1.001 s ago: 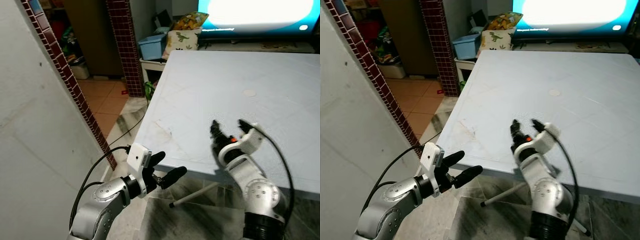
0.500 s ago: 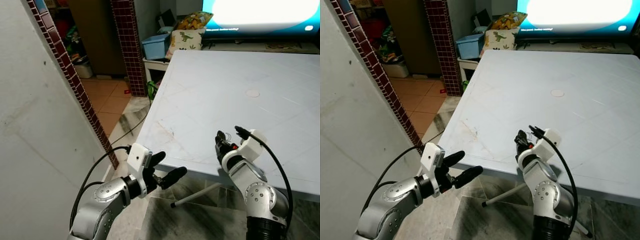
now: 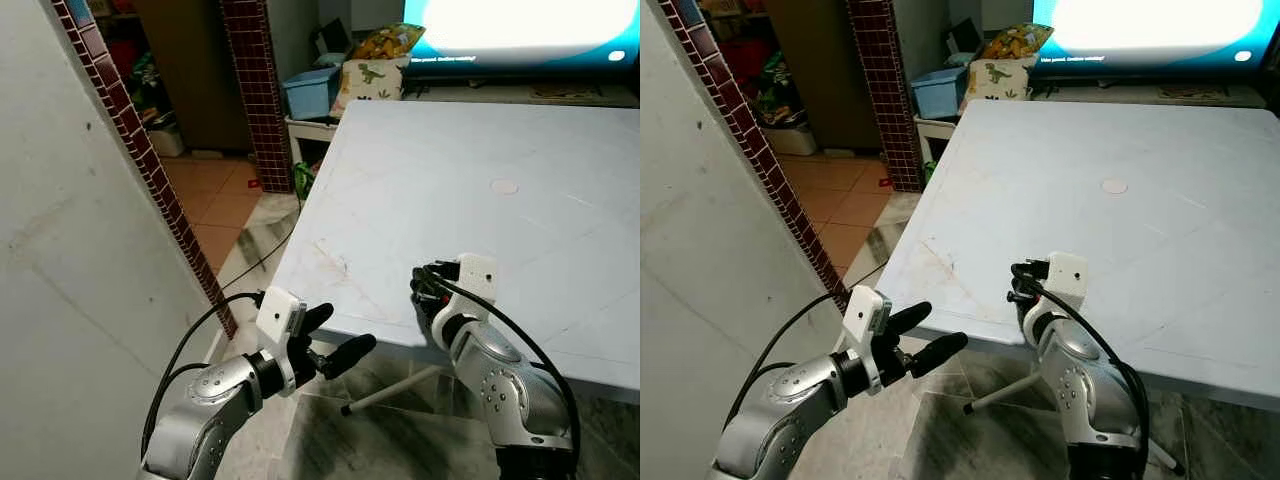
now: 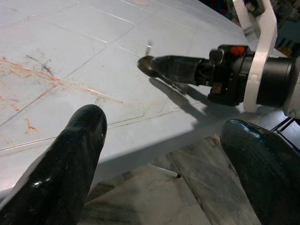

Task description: Hang keys on a hook

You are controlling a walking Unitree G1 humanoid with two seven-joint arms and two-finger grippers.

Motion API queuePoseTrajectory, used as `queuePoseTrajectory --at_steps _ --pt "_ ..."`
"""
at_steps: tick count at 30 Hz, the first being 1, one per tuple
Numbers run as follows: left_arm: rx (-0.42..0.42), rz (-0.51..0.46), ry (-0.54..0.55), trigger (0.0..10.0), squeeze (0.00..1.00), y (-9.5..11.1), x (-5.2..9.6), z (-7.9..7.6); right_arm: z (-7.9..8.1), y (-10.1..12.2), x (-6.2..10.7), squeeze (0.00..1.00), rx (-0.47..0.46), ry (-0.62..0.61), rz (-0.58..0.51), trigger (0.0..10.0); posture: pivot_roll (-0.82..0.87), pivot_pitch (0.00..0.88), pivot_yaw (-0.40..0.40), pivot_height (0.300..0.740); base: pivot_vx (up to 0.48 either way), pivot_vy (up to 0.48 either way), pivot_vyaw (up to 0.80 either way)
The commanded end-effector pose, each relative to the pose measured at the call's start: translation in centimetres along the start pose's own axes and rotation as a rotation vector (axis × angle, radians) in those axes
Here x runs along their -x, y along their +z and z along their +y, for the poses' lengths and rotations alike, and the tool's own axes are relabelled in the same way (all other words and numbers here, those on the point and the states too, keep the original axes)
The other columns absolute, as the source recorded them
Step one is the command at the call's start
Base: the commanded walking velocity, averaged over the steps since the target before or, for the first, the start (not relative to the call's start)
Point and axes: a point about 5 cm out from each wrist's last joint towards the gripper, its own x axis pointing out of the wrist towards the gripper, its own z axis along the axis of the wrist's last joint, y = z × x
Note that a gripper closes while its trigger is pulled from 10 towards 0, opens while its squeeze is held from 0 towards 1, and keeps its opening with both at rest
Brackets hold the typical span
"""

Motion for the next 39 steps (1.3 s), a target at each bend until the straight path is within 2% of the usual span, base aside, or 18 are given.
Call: queuePoseTrajectory --at_steps 1,6,12,16,20,26,27,28,29,30,31,39 --pt "-0.013 0.008 0.013 10.0 0.00 0.0 0.0 0.3 0.3 0.0 0.2 1.00 0.020 -0.002 0.005 10.0 -0.08 0.000 0.114 0.740 0.000 0.000 0.00" --pt "-0.014 0.008 0.013 10.0 0.00 0.0 0.1 0.3 0.8 -1.4 0.5 1.00 0.080 0.055 0.087 10.0 -0.08 0.000 0.114 0.740 0.000 0.000 0.00" --pt "-0.014 0.008 0.014 10.0 0.00 0.0 0.0 0.3 1.0 -1.3 0.6 1.00 0.111 0.067 0.076 10.0 -0.08 0.000 0.114 0.740 0.000 0.000 0.00" --pt "-0.014 0.008 0.014 10.0 0.00 0.0 0.0 0.3 1.1 -0.2 0.6 1.00 0.238 0.060 -0.005 10.0 -0.08 0.000 0.114 0.740 0.000 0.000 0.00" --pt "-0.015 0.007 0.014 10.0 0.00 0.0 0.0 0.3 1.3 1.2 0.5 1.00 0.261 0.045 -0.080 10.0 -0.08 0.000 0.114 0.740 0.000 0.000 0.00" --pt "-0.015 0.007 0.014 10.0 0.00 0.0 0.0 0.3 1.3 1.6 0.5 1.00 0.289 0.034 -0.107 10.0 -0.08 0.000 0.114 0.740 0.000 0.000 0.00" --pt "-0.015 0.007 0.014 10.0 0.00 0.0 0.0 0.3 1.2 1.7 0.5 0.95 0.288 0.028 -0.115 10.0 -0.08 0.000 0.114 0.740 0.000 0.000 0.00" --pt "-0.015 0.007 0.014 10.0 0.00 0.0 0.0 0.3 1.2 1.8 0.4 0.74 0.295 0.024 -0.123 10.0 -0.08 0.000 0.114 0.740 0.000 0.000 0.00" --pt "-0.015 0.007 0.013 10.0 0.00 0.0 0.0 0.3 1.2 1.9 0.4 0.35 0.307 0.021 -0.131 10.0 -0.08 0.000 0.114 0.740 0.000 0.000 0.00" --pt "-0.015 0.007 0.013 10.0 0.00 0.0 0.0 0.3 1.2 1.9 0.4 0.35 0.307 0.021 -0.131 10.0 -0.08 0.000 0.114 0.740 0.000 0.000 0.00" --pt "-0.014 0.006 0.013 10.0 0.00 0.0 0.0 0.3 1.3 2.0 0.2 0.00 0.305 0.020 -0.140 10.0 -0.08 0.000 0.114 0.740 0.000 0.000 0.00" --pt "-0.017 0.007 0.012 10.0 0.00 0.0 0.0 0.3 1.4 2.5 -1.0 0.00 0.308 0.015 -0.155 10.0 -0.07 0.000 0.117 0.740 0.000 0.000 0.00"
